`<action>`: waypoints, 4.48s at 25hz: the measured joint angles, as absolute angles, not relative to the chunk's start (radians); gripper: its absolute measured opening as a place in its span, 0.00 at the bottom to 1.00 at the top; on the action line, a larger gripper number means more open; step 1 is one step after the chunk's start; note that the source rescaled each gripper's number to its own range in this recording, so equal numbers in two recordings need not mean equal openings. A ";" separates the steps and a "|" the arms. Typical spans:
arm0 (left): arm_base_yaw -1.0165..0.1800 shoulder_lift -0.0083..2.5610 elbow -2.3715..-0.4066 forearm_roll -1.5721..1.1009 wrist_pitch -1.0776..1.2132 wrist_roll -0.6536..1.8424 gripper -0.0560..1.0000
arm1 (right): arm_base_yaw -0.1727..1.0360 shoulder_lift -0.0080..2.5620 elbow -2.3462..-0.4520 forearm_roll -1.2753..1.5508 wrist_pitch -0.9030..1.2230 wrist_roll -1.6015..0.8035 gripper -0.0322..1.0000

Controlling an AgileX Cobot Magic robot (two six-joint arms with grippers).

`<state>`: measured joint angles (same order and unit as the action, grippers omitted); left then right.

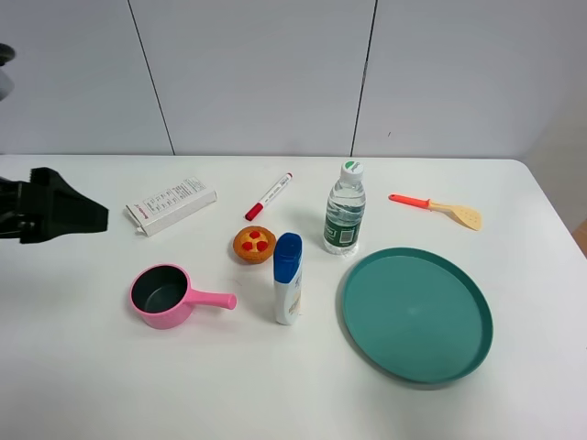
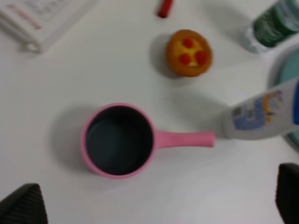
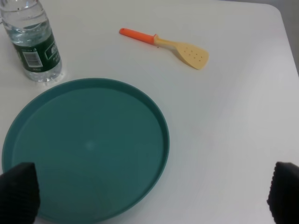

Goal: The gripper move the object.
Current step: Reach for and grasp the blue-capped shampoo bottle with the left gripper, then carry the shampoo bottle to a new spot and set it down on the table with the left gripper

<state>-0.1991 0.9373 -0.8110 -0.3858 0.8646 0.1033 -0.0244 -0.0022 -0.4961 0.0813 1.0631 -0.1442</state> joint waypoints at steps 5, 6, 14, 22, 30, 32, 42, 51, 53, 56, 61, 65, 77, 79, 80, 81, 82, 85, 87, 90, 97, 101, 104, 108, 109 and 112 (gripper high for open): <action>-0.381 1.047 -0.814 -0.390 0.777 0.071 1.00 | -0.024 -0.002 -0.496 0.081 1.063 -0.144 1.00; -0.417 1.073 -0.814 -0.391 0.751 0.063 1.00 | -0.024 -0.002 -0.496 0.081 1.063 -0.144 1.00; -0.630 1.274 -0.912 -0.391 0.661 0.027 1.00 | -0.024 -0.002 -0.496 0.081 1.063 -0.144 1.00; -0.671 1.459 -1.103 -0.386 0.779 0.024 1.00 | -0.024 -0.002 -0.496 0.025 1.062 -0.081 1.00; -0.672 1.581 -1.188 -0.376 0.839 0.024 0.91 | -0.024 -0.002 -0.496 0.017 1.062 -0.075 1.00; -0.681 1.600 -1.205 -0.376 0.839 0.024 0.90 | -0.024 -0.002 -0.496 0.017 1.062 -0.075 1.00; -0.752 1.741 -1.279 -0.383 0.824 0.024 0.90 | -0.024 -0.002 -0.496 0.017 1.062 -0.075 1.00; -0.750 1.813 -1.280 -0.373 0.755 0.024 0.90 | -0.024 -0.002 -0.496 0.017 1.062 -0.075 1.00; -0.743 1.821 -1.280 -0.372 0.753 0.024 0.90 | -0.024 -0.002 -0.496 0.017 1.062 -0.075 1.00; -0.733 1.825 -1.280 -0.367 0.750 0.024 0.90 | -0.024 -0.002 -0.496 0.017 1.062 -0.075 1.00; -0.726 1.834 -1.280 -0.346 0.745 0.024 0.89 | -0.024 -0.002 -0.496 0.017 1.062 -0.075 1.00; -0.726 1.860 -1.280 -0.346 0.747 0.034 0.79 | -0.024 -0.002 -0.496 0.016 1.062 -0.075 1.00; -0.726 1.882 -1.280 -0.342 0.718 0.058 0.63 | -0.024 -0.002 -0.496 0.012 1.062 -0.075 1.00; -0.726 1.889 -1.280 -0.342 0.716 0.058 0.51 | -0.024 -0.002 -0.496 0.012 1.062 -0.075 1.00; -0.726 1.894 -1.280 -0.342 0.716 0.058 0.43 | -0.024 -0.002 -0.496 0.012 1.062 -0.075 1.00; -0.726 1.897 -1.280 -0.342 0.717 0.058 0.34 | -0.024 -0.002 -0.496 0.012 1.062 -0.075 1.00; -0.726 1.901 -1.280 -0.342 0.717 0.058 0.26 | -0.024 -0.002 -0.496 0.012 1.062 -0.075 1.00; -0.725 1.904 -1.280 -0.346 0.713 0.058 0.05 | -0.024 -0.002 -0.496 0.012 1.062 -0.075 1.00; -0.725 1.905 -1.280 -0.348 0.713 0.058 0.05 | -0.024 -0.002 -0.496 0.012 1.062 -0.075 1.00; -0.725 1.905 -1.280 -0.348 0.714 0.058 0.05 | -0.024 -0.002 -0.496 0.012 1.062 -0.075 1.00; -0.725 1.882 -1.280 -0.343 0.733 0.058 0.05 | -0.024 -0.002 -0.496 0.012 1.062 -0.075 1.00; -0.707 1.807 -1.280 -0.341 0.739 0.058 0.05 | -0.024 -0.002 -0.496 0.012 1.062 -0.075 1.00; -0.671 1.744 -1.280 -0.303 0.743 0.058 0.05 | -0.024 -0.002 -0.496 0.011 1.062 -0.075 1.00; -0.587 1.668 -1.280 -0.249 0.785 0.065 0.05 | -0.024 -0.002 -0.496 0.011 1.062 -0.075 1.00; -0.564 1.652 -1.280 -0.236 0.797 0.073 0.05 | -0.024 -0.002 -0.496 0.011 1.062 -0.075 1.00; -0.474 1.615 -1.280 -0.203 0.845 0.099 0.05 | -0.024 -0.002 -0.496 0.011 1.062 -0.075 1.00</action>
<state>-0.4738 1.6150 -1.2804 -0.2028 0.8452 0.0988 -0.0244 -0.0022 -0.4961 0.0112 1.0622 -0.0754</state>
